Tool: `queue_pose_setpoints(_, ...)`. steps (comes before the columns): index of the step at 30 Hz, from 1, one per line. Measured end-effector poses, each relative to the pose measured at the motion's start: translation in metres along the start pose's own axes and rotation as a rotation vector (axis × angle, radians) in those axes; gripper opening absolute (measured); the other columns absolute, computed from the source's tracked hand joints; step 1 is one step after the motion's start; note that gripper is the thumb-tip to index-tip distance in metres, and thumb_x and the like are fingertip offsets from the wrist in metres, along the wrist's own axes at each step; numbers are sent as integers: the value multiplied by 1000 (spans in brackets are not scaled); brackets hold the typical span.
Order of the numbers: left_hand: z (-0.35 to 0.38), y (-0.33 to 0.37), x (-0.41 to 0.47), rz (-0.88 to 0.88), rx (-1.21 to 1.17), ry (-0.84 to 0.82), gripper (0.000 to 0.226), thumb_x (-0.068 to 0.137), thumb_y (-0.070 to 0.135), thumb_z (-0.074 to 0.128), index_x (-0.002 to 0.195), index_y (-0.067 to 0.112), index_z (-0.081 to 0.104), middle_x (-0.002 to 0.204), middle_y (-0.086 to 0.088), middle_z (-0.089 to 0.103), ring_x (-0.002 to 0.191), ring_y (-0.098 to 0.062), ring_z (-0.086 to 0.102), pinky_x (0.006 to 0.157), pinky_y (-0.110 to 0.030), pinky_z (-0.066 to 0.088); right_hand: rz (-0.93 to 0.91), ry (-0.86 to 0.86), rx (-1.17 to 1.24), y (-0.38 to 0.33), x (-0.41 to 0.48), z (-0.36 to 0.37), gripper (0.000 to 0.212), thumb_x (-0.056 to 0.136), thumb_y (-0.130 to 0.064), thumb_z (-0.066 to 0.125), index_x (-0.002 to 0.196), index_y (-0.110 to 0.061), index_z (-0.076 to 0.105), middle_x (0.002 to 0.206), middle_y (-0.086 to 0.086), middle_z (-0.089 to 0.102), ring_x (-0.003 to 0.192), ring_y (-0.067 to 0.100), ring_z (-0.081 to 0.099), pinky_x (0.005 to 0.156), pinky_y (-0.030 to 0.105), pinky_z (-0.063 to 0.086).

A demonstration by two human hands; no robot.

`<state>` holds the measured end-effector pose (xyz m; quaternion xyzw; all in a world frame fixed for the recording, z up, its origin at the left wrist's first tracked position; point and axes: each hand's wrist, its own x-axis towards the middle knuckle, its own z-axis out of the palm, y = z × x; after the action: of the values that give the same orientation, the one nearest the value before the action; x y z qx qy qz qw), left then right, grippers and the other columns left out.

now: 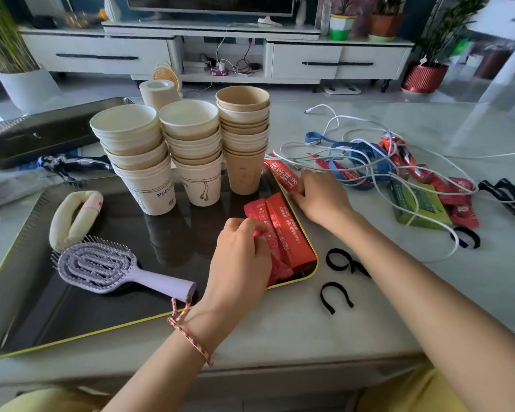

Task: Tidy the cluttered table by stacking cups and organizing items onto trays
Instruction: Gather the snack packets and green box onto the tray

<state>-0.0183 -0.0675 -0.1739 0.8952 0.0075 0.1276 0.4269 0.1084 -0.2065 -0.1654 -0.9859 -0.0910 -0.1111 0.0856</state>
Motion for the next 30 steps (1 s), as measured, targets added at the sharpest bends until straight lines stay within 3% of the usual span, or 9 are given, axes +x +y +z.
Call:
queue_pose_setpoints(6,-3,2,-1,-12,-23,-34,24,93,9,45,112,11,60,112,1,45,104,-21,53,86,-33,47,77,245,317,0,-13,-15,31,88,-9,56,118,-4,51,100,16,68,96,33,62,78,35,47)
queue_pose_setpoints(9,-4,2,0,-33,-36,-47,24,94,10,44,112,12,59,110,2,44,103,-21,54,84,-34,49,57,374,415,2,-23,-31,20,87,-7,56,105,-2,63,96,14,69,90,30,64,82,41,49)
queue_pose_setpoints(13,-6,0,2,-75,-93,-32,22,94,7,41,103,16,59,106,0,49,97,-19,54,79,-26,43,-102,589,483,0,-52,-57,11,84,1,58,89,-2,67,87,12,64,79,27,61,73,34,48)
queue_pose_setpoints(15,-7,0,4,-147,-194,-5,19,94,11,40,101,16,57,106,-4,56,100,-22,55,88,-33,45,-272,650,419,-6,-70,-65,9,83,2,60,88,0,67,84,13,62,75,27,59,71,34,48)
queue_pose_setpoints(18,-10,6,7,-253,-373,105,24,98,30,35,99,15,54,107,-10,60,104,-28,56,94,-48,44,-562,544,263,-20,-100,-61,10,81,4,61,87,0,68,78,13,60,71,30,57,69,37,46)
queue_pose_setpoints(21,-12,10,7,-233,-407,118,29,99,34,30,99,16,53,98,-7,60,100,-25,54,92,-40,43,-750,197,101,-29,-123,-45,6,79,0,65,84,-3,68,80,11,60,74,28,56,71,34,40)
queue_pose_setpoints(23,-11,10,6,-185,-330,63,30,99,29,33,103,9,55,100,-7,61,102,-23,53,91,-35,40,-735,23,164,-32,-126,-41,11,86,-12,61,90,-4,67,85,10,61,80,26,55,77,34,42)
queue_pose_setpoints(26,-8,8,8,-169,-259,33,39,99,23,35,126,1,51,127,-16,53,125,-28,42,106,-40,31,-629,103,311,-24,-109,-46,16,87,-14,55,89,-4,67,86,8,64,81,24,57,79,34,43)
queue_pose_setpoints(30,-8,9,8,-163,-282,19,34,99,23,34,102,0,59,107,-19,59,113,-37,47,97,-44,39,-256,218,446,8,-59,-45,17,87,-1,54,97,-3,67,95,10,67,91,24,60,83,24,42)
